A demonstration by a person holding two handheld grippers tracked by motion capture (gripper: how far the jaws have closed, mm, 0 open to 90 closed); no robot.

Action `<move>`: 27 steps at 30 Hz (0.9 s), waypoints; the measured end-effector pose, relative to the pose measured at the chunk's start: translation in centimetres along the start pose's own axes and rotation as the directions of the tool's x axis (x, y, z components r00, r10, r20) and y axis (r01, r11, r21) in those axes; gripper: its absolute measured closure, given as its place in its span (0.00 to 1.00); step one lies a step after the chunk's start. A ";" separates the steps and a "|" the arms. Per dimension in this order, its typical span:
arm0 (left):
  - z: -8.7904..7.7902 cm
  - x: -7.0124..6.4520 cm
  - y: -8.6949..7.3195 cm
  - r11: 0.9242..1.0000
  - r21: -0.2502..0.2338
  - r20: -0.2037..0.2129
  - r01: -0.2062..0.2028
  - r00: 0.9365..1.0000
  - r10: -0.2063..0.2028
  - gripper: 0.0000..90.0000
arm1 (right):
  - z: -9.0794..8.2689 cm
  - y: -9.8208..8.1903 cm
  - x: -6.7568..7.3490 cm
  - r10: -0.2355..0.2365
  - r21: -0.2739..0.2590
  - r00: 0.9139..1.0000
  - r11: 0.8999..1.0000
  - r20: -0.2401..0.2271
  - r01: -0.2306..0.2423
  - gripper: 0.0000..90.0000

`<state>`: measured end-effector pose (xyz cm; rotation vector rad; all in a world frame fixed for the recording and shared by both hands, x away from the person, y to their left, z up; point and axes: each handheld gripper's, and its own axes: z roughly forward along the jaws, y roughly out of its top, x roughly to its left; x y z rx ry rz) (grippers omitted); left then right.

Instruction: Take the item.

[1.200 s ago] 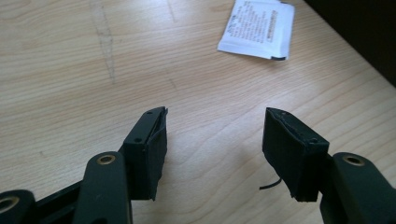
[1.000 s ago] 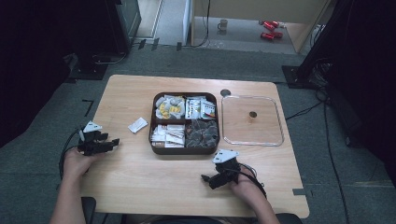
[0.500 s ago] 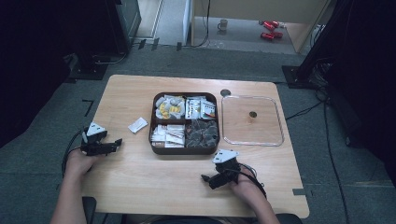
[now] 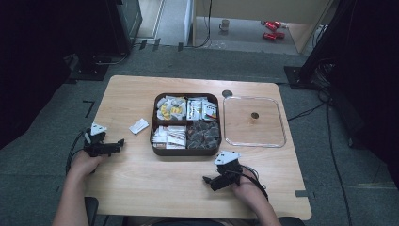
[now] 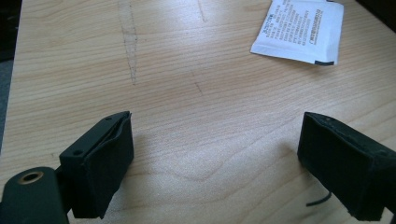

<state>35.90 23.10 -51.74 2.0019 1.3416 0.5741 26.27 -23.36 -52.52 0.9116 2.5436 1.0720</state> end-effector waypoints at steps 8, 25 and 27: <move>0.0 -0.2 0.0 1.000 0.002 -0.016 0.015 1.000 -0.015 0.11 | 0.0 0.0 0.0 -0.001 0.000 1.000 1.000 0.000 0.001 0.00; 0.1 -0.3 0.0 1.000 0.002 -0.030 0.029 0.999 -0.029 0.10 | 0.0 0.0 0.0 -0.001 0.000 1.000 1.000 0.000 0.001 0.00; 0.1 -0.4 0.1 1.000 0.002 -0.032 0.030 0.999 -0.030 0.10 | 0.0 0.0 0.0 0.000 0.000 1.000 1.000 0.000 0.000 0.00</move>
